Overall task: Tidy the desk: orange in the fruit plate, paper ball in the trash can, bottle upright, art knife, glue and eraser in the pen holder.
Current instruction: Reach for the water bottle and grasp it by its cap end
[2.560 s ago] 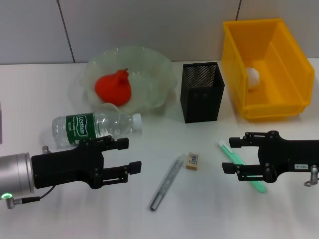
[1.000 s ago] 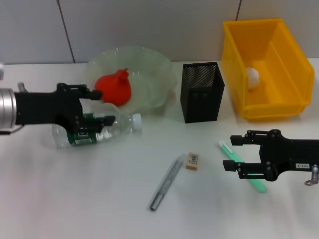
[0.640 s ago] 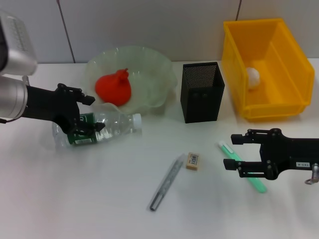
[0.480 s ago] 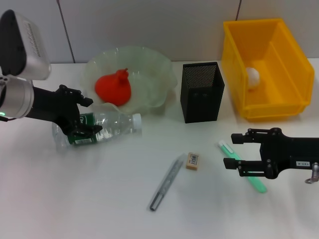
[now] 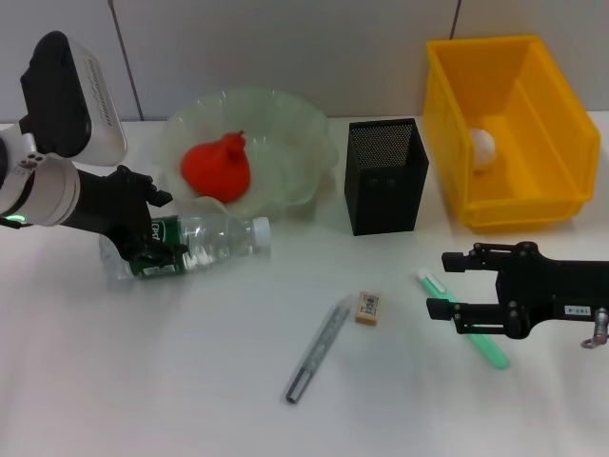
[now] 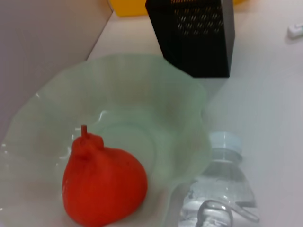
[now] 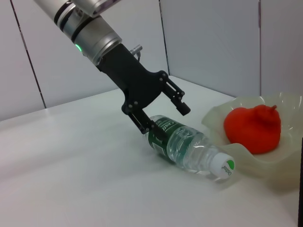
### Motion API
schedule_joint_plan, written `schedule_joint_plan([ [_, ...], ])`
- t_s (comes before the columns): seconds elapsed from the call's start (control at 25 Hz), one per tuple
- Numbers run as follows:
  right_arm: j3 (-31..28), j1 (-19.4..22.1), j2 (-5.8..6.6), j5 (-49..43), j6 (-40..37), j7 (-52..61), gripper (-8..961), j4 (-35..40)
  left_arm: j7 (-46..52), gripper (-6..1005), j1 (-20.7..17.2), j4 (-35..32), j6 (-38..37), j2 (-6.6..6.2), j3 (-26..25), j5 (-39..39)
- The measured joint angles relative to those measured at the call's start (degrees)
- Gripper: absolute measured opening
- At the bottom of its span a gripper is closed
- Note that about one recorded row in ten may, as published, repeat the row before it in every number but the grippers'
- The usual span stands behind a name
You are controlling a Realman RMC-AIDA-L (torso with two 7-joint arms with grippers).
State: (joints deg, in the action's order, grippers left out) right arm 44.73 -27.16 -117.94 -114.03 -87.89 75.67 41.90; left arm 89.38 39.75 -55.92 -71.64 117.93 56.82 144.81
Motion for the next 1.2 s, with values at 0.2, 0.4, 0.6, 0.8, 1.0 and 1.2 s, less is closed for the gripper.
schedule_joint_plan([
  [0.2, 0.00, 0.00, -0.01, 0.04, 0.01, 0.00, 714, 0.03, 0.00, 738, 0.48, 0.91, 0.54, 0.02, 0.43, 1.06],
  [0.4, 0.00, 0.00, -0.01, 0.05, 0.02, 0.00, 714, 0.02, 0.00, 737, 1.07, 1.40, 0.14, 0.02, 0.46, 1.44],
  [0.6, 0.00, 0.00, -0.01, 0.12, 0.01, 0.00, 713, 0.02, 0.00, 737, 1.62, 2.03, 0.12, 0.22, 0.57, 3.15],
  [0.8, 0.00, 0.00, -0.01, 0.14, 0.00, 0.00, 712, 0.02, 0.00, 736, 2.14, 3.00, 0.05, 0.26, 0.60, 3.27],
  [1.0, -0.07, 0.00, -0.01, 0.14, 0.00, 0.06, 711, 0.02, 0.07, 736, 2.42, 3.03, -0.50, 0.40, 1.06, 3.27],
  [1.2, -0.19, 0.00, -0.01, 0.14, 0.00, 0.09, 710, 0.02, 0.53, 735, 2.70, 3.03, -1.45, 0.68, 2.41, 2.81],
])
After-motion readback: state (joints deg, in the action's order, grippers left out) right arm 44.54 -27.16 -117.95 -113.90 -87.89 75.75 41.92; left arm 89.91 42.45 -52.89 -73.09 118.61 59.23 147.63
